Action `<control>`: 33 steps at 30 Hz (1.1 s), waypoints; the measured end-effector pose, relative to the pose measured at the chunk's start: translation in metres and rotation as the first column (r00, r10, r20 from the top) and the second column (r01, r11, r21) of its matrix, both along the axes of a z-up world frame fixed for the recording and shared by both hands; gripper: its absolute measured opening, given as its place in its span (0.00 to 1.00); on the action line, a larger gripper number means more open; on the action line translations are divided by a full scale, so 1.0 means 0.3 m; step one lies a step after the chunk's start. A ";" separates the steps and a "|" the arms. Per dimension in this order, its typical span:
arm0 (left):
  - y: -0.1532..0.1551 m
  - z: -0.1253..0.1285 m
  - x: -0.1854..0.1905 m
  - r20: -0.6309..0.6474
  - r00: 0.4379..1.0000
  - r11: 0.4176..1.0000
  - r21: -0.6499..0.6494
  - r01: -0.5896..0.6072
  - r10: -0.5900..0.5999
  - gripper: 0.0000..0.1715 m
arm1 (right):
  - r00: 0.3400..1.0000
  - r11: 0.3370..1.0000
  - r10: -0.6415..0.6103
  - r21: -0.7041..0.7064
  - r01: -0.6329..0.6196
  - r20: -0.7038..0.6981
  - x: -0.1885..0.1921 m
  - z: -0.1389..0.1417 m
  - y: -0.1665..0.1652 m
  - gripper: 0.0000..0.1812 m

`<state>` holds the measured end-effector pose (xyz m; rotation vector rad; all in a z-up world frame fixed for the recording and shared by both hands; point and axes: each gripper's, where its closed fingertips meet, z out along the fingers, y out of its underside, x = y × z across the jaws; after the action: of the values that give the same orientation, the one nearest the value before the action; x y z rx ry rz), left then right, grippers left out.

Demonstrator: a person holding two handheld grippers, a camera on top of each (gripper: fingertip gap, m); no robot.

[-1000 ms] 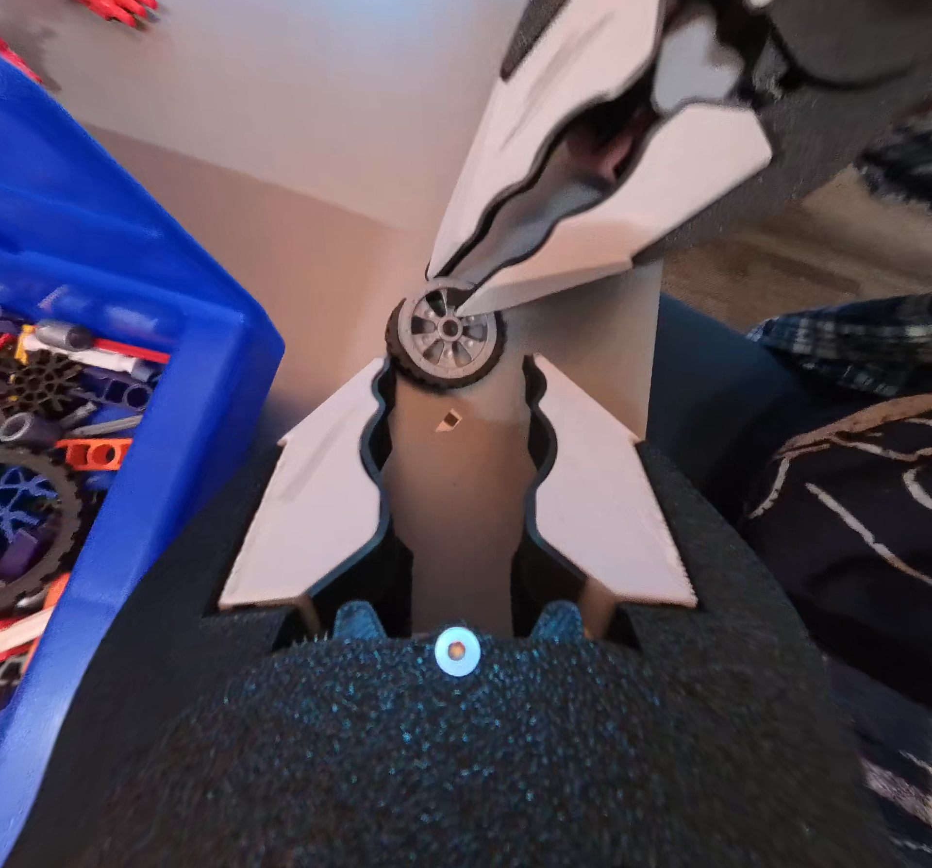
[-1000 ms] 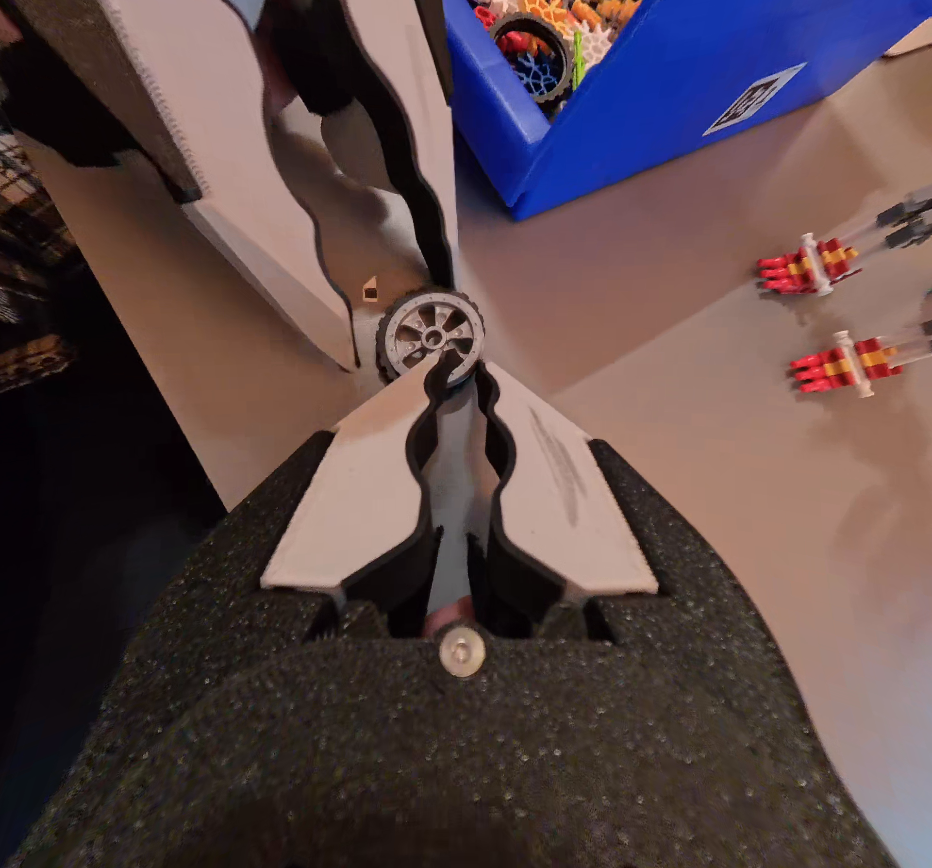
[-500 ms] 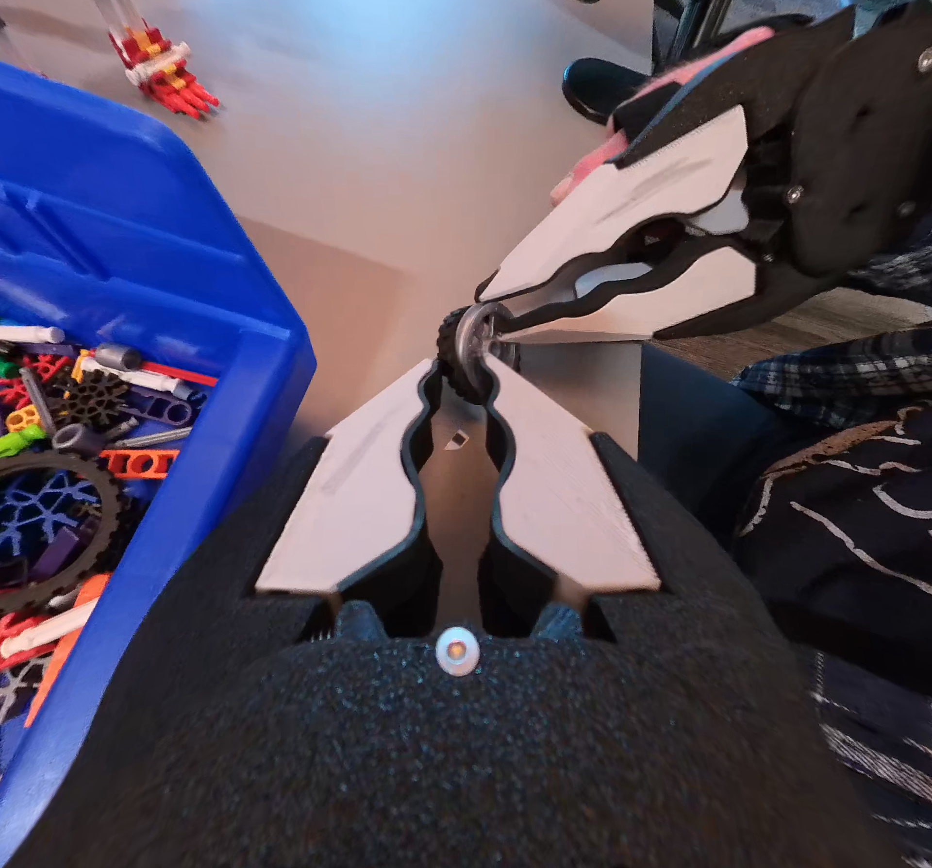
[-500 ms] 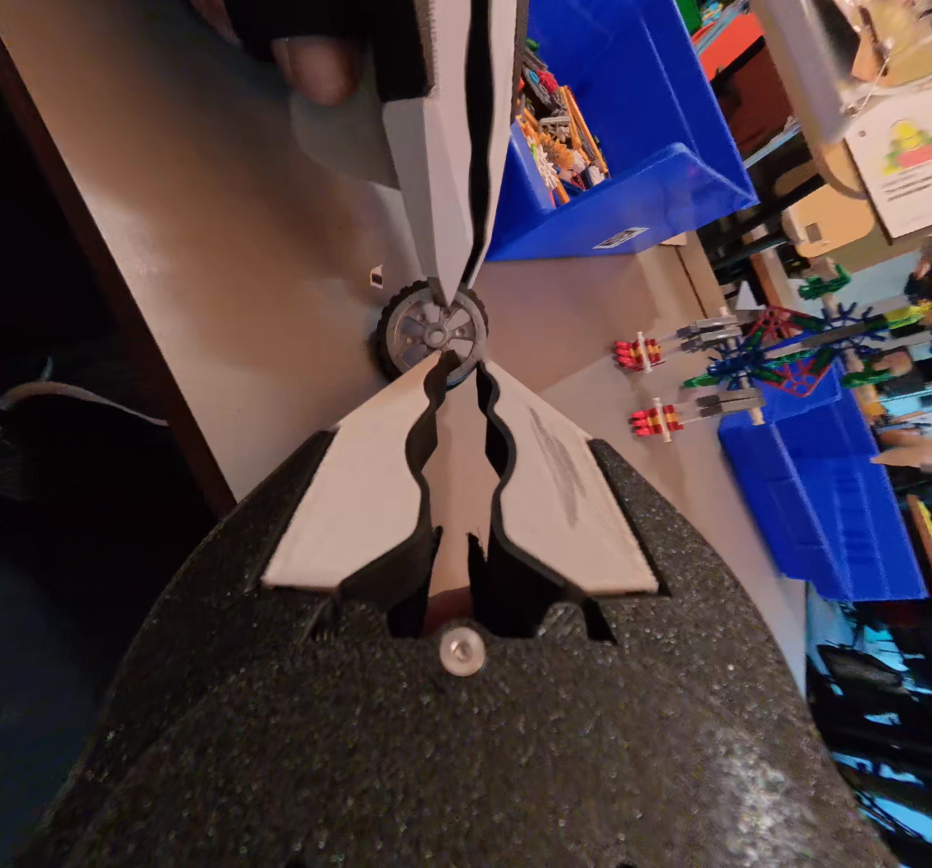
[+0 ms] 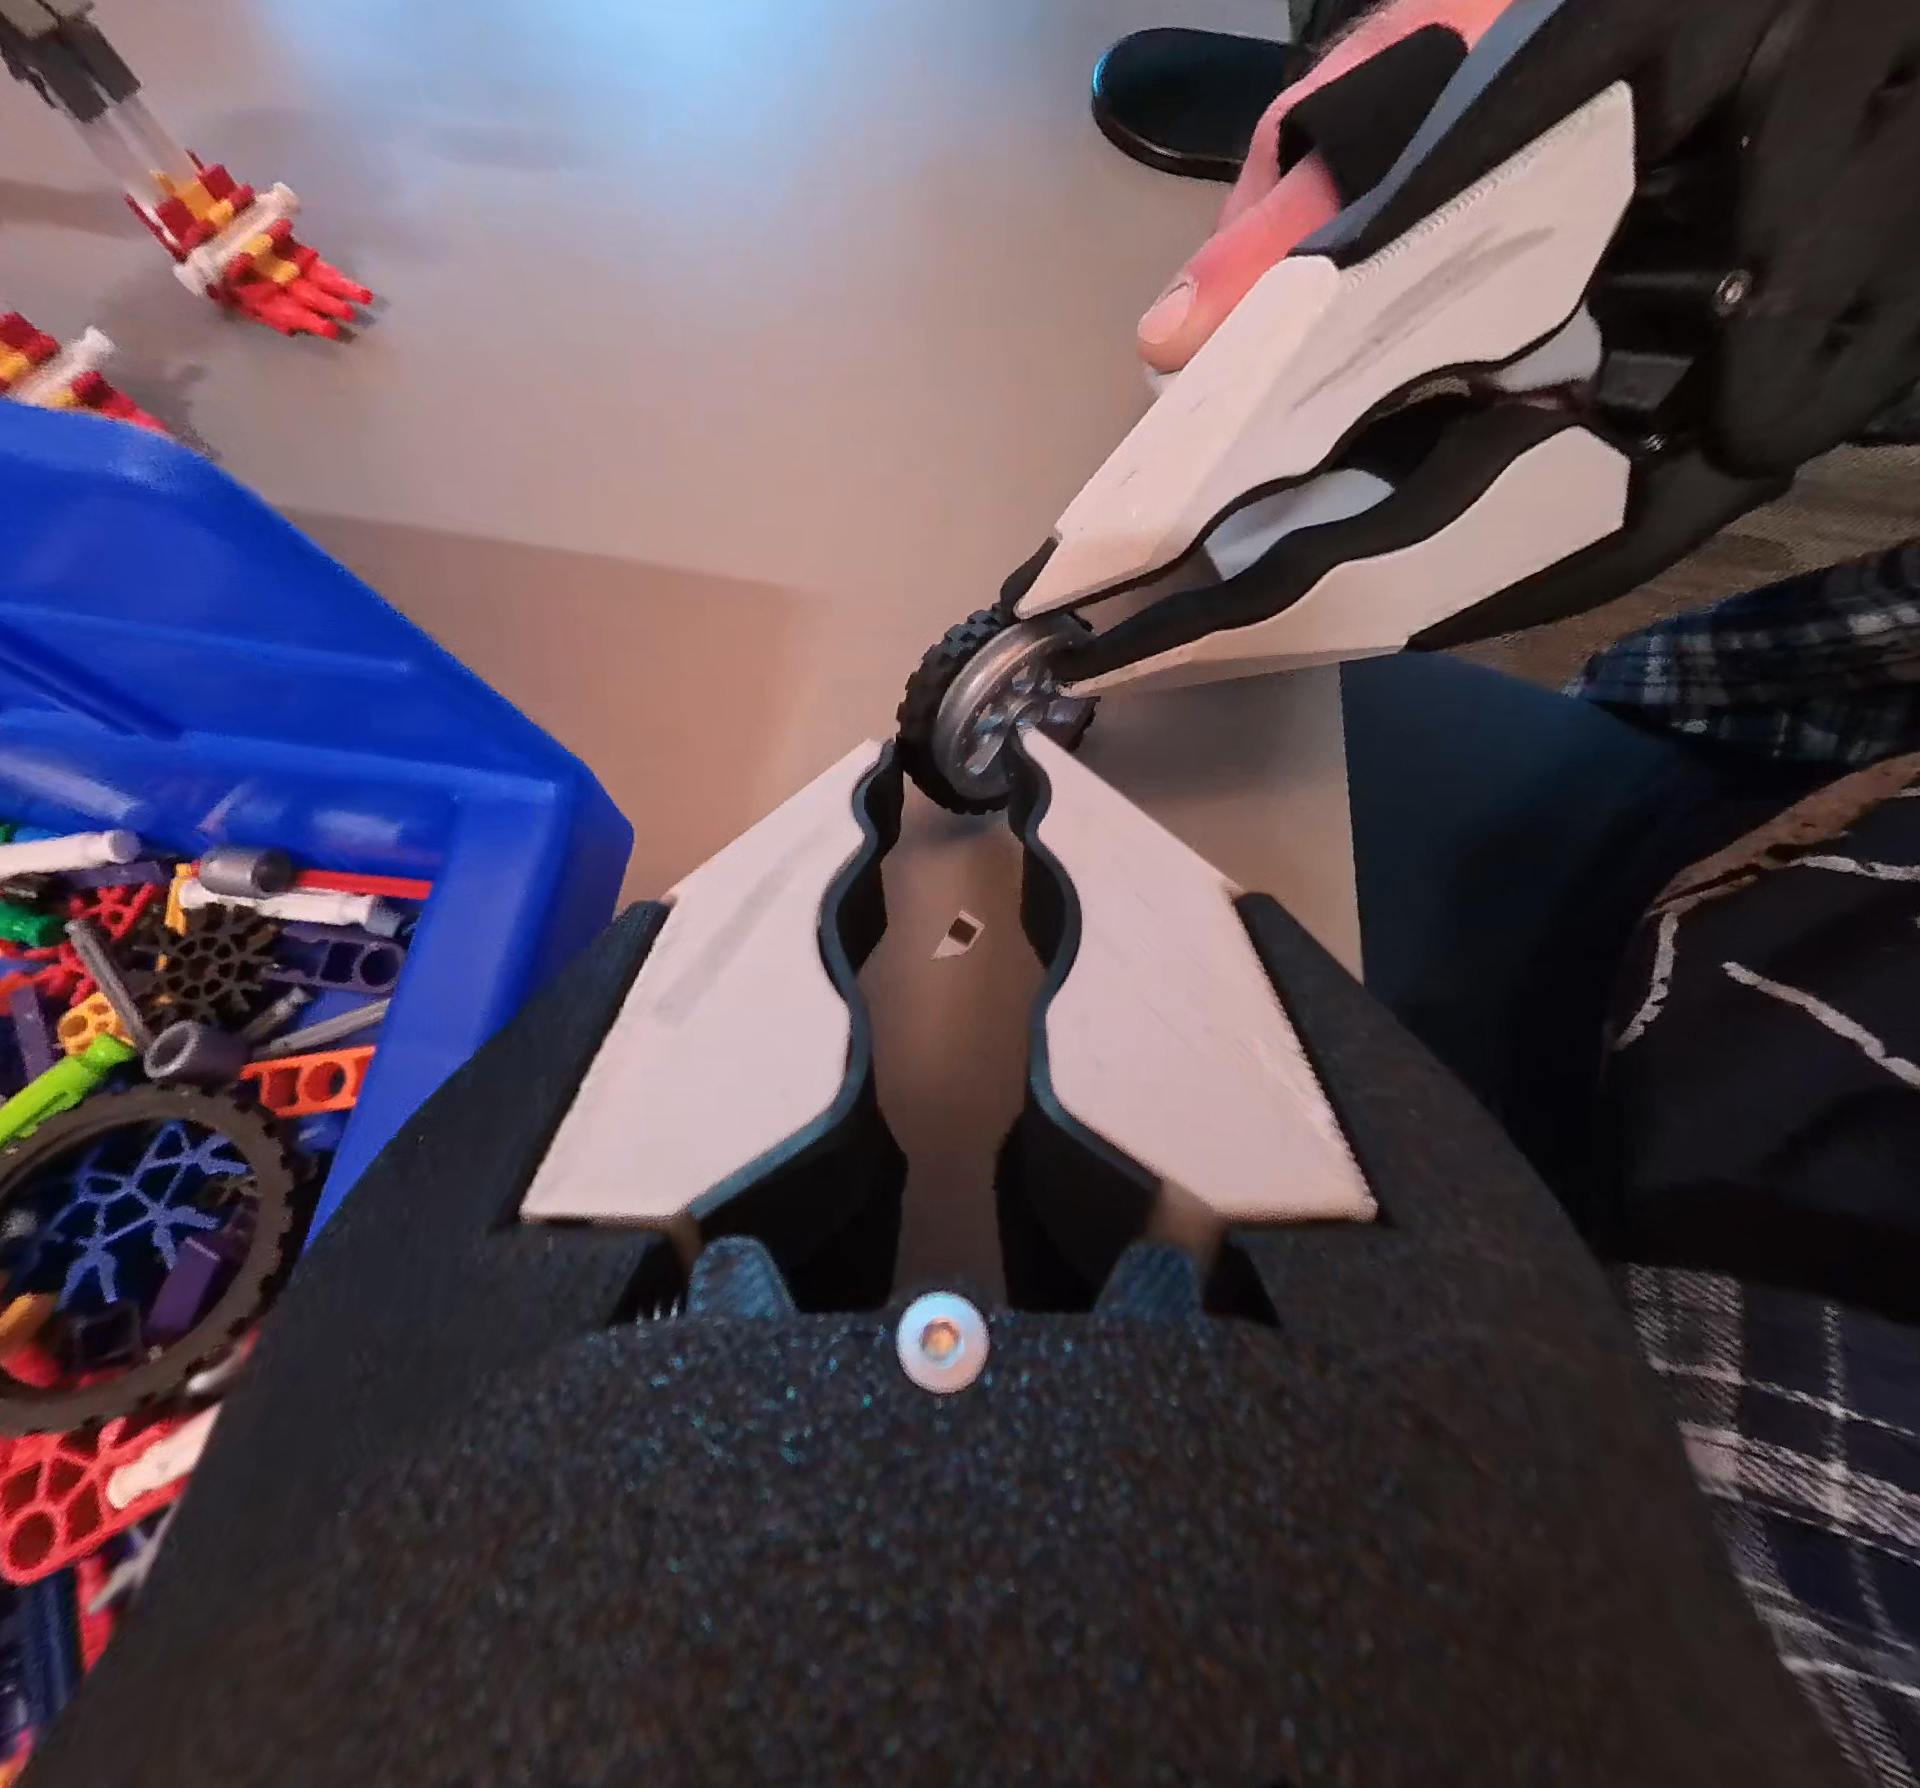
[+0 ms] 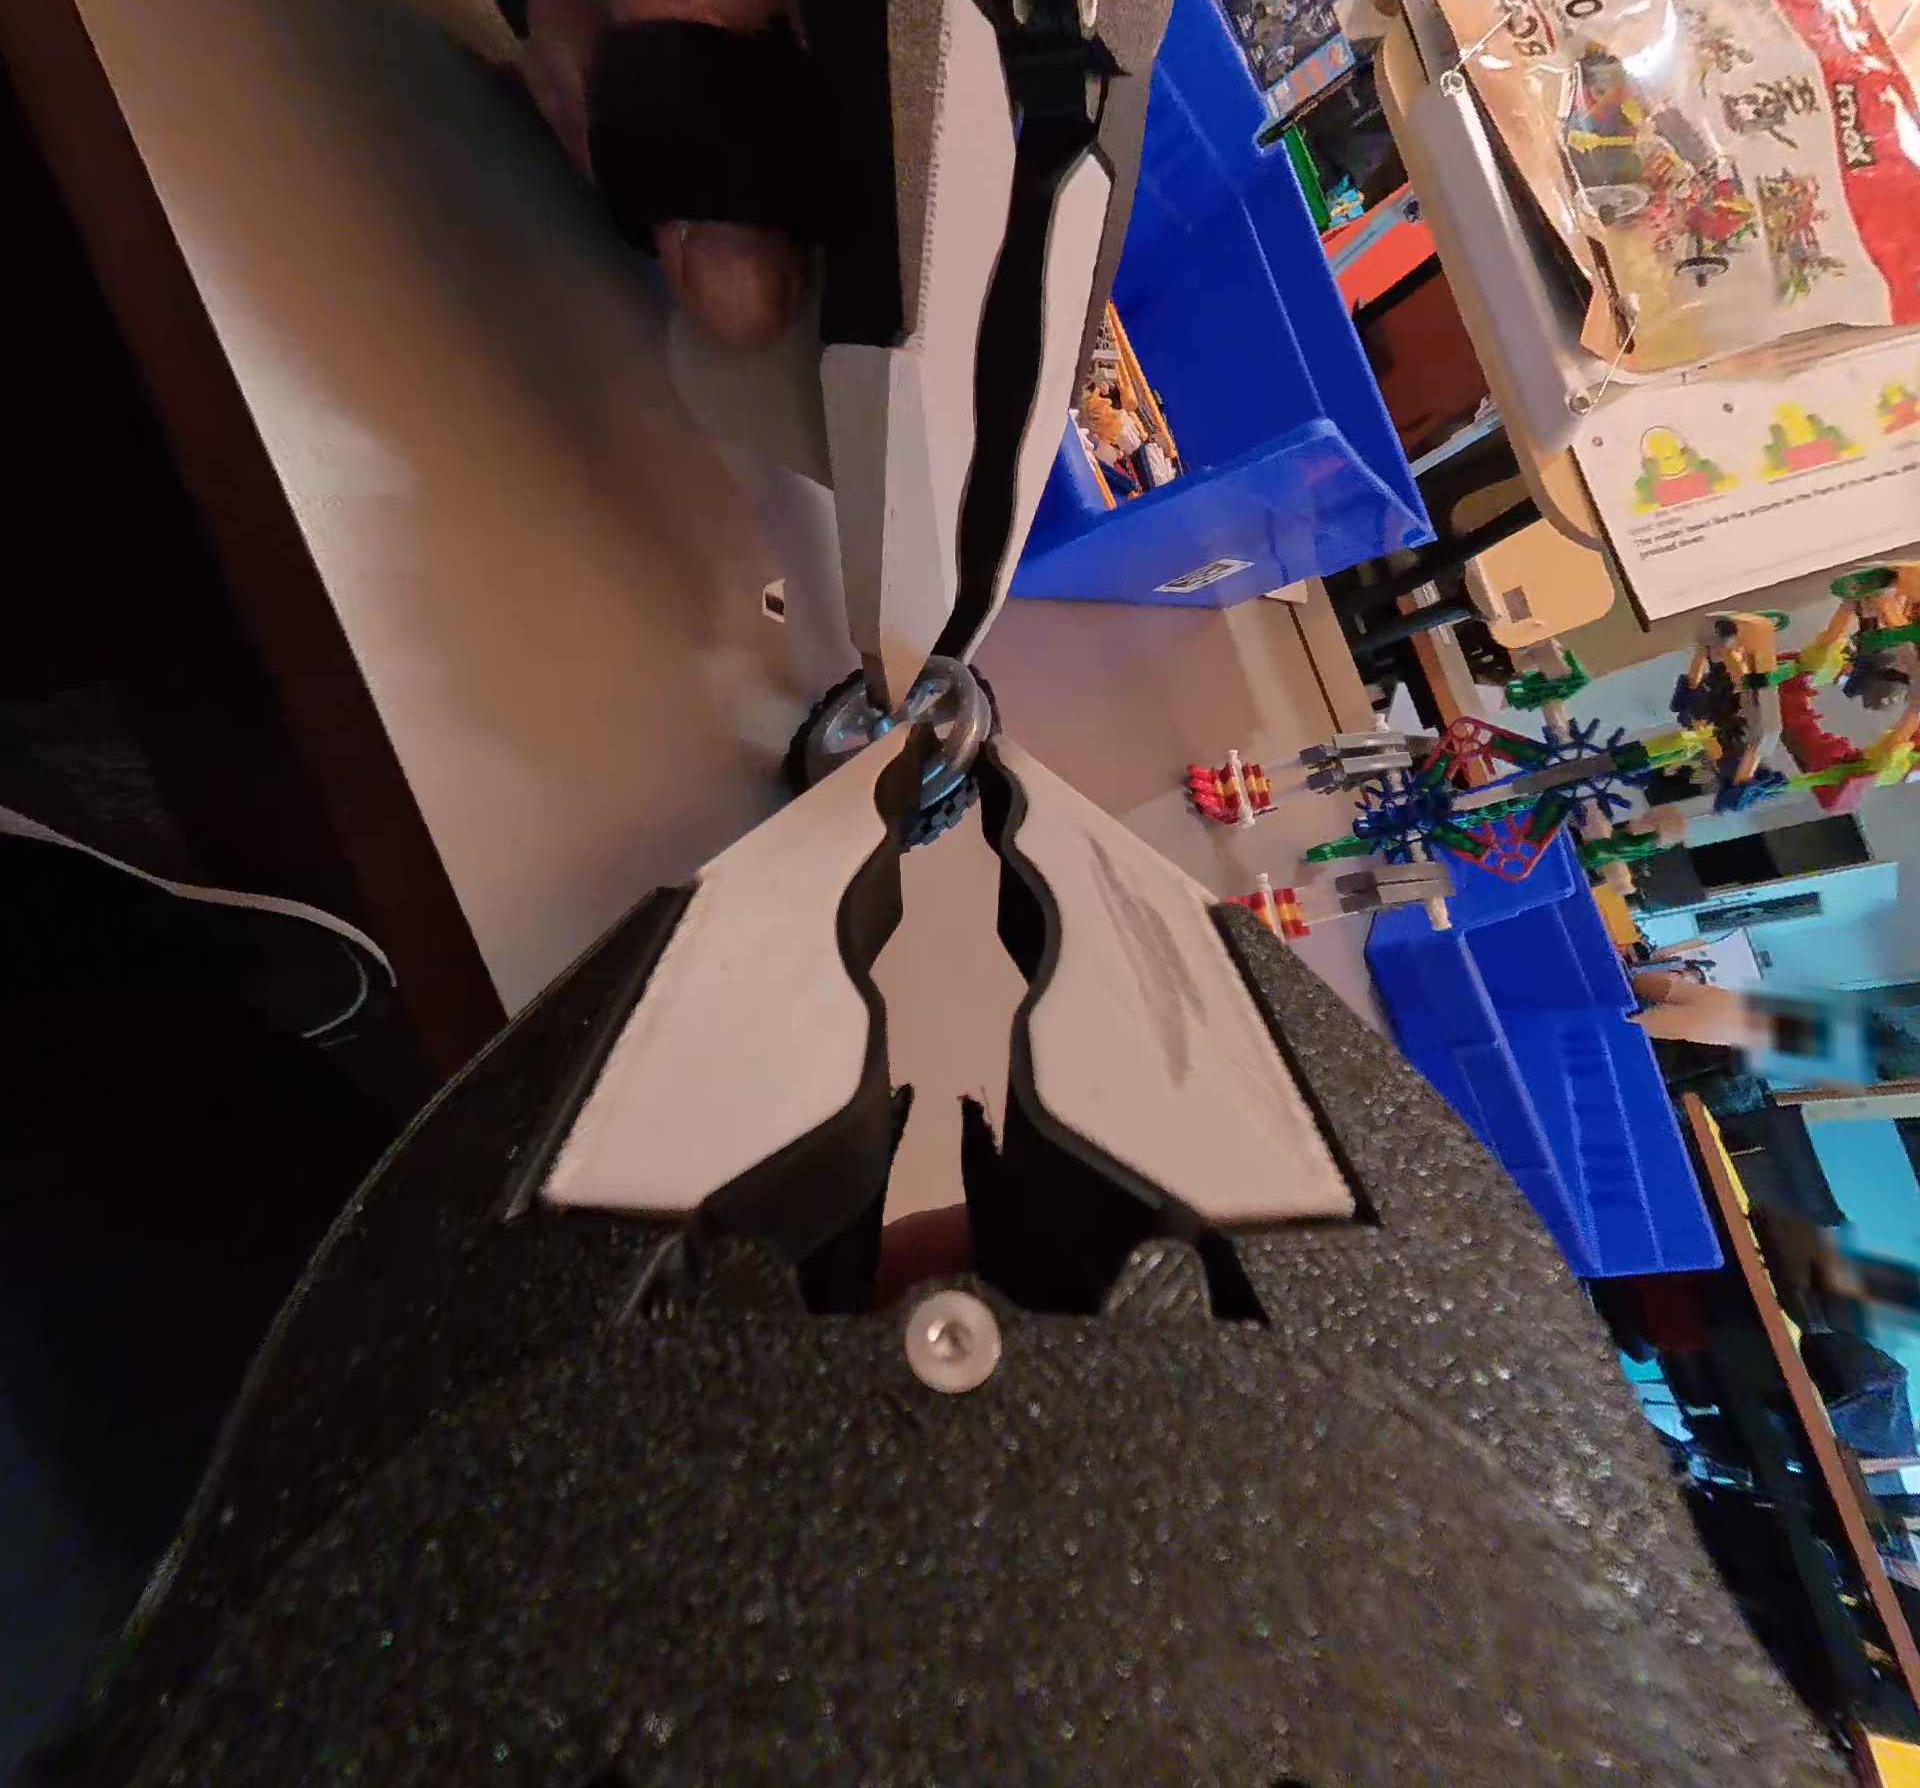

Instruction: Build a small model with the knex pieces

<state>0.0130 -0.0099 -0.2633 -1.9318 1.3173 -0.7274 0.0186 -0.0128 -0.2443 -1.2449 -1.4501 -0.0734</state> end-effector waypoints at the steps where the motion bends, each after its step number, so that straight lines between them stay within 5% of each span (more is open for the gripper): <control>1: -0.002 0.001 0.001 -0.004 1.000 1.000 0.024 0.010 -0.010 0.09 | 1.000 1.000 0.001 -0.009 -0.001 0.002 0.005 -0.002 -0.001 0.06; 12: -0.004 0.019 0.013 -0.061 0.997 0.954 0.292 0.060 -0.044 0.06 | 0.998 0.979 -0.013 -0.205 0.001 -0.055 0.040 -0.014 0.001 0.06; 24: -0.026 0.051 0.051 -0.163 0.982 0.843 0.511 0.167 -0.096 0.06 | 0.988 0.875 -0.020 -0.480 -0.057 -0.153 0.060 -0.007 0.000 0.14; 33: -0.041 0.054 0.038 -0.189 0.965 0.791 0.555 0.257 -0.181 0.06 | 0.967 0.653 0.173 -0.712 -0.257 -0.190 0.033 -0.025 -0.067 0.08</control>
<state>0.0244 -0.0222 -0.2471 -1.3589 1.6335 -0.2525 0.0284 -0.0328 -0.2519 -1.6630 -1.5757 0.8166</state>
